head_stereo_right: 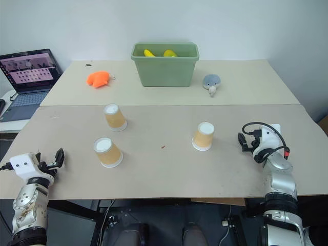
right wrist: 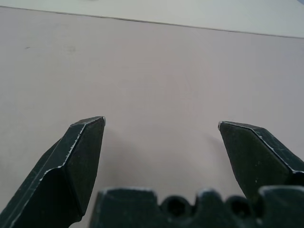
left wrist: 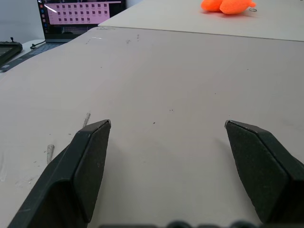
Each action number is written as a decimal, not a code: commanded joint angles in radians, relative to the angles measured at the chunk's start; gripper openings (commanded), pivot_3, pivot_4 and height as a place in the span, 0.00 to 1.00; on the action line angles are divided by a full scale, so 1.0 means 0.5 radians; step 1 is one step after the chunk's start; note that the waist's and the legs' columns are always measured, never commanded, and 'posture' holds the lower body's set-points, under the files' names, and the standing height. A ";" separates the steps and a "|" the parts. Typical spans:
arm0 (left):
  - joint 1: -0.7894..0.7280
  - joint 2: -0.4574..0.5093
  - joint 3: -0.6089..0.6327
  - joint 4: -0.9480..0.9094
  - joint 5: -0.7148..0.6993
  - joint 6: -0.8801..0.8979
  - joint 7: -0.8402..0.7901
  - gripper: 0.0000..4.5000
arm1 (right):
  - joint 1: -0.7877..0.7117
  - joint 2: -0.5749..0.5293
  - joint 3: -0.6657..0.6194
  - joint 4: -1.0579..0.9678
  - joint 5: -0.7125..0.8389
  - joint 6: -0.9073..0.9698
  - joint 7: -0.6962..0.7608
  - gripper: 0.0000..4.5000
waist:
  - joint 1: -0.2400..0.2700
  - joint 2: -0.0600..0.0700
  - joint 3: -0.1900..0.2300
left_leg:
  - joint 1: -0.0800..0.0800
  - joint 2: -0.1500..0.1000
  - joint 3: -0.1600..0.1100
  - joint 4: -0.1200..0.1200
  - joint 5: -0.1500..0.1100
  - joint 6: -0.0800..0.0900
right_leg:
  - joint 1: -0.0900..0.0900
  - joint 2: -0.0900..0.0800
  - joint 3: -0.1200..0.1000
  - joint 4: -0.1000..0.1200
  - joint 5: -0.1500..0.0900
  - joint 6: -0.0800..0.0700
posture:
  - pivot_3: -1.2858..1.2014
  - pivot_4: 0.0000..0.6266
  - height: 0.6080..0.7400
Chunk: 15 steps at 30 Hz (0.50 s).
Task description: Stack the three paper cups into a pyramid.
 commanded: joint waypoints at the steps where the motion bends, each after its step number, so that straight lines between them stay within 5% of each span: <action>1: -0.053 0.029 -0.033 0.024 -0.007 0.061 -0.027 0.91 | -0.029 -0.041 -0.093 -0.069 0.064 0.012 -0.047 0.99 | 0.000 0.000 0.000 | 0.000 0.000 0.000 0.000 0.000 0.000 | 0.000 0.000 0.000 0.000 0.000 0.000 | 0.52 0.24 0.94; 8: 0.051 0.217 0.102 -0.583 -0.410 0.477 -0.258 0.91 | -0.380 -0.344 -0.202 -0.422 0.334 0.357 0.132 0.99 | -0.025 0.003 0.015 | -0.018 0.000 -0.001 0.006 0.000 0.000 | -0.013 0.000 -0.001 0.000 0.002 0.001 | 0.52 0.24 0.94; 15: 0.207 0.475 0.087 -1.111 -0.629 0.873 -0.470 0.91 | -0.812 -0.401 -0.055 -1.195 1.175 1.120 0.605 0.99 | -0.078 0.000 0.021 | -0.013 0.006 -0.005 -0.001 -0.001 0.001 | -0.011 0.004 -0.003 0.000 0.002 -0.001 | 0.52 0.24 0.94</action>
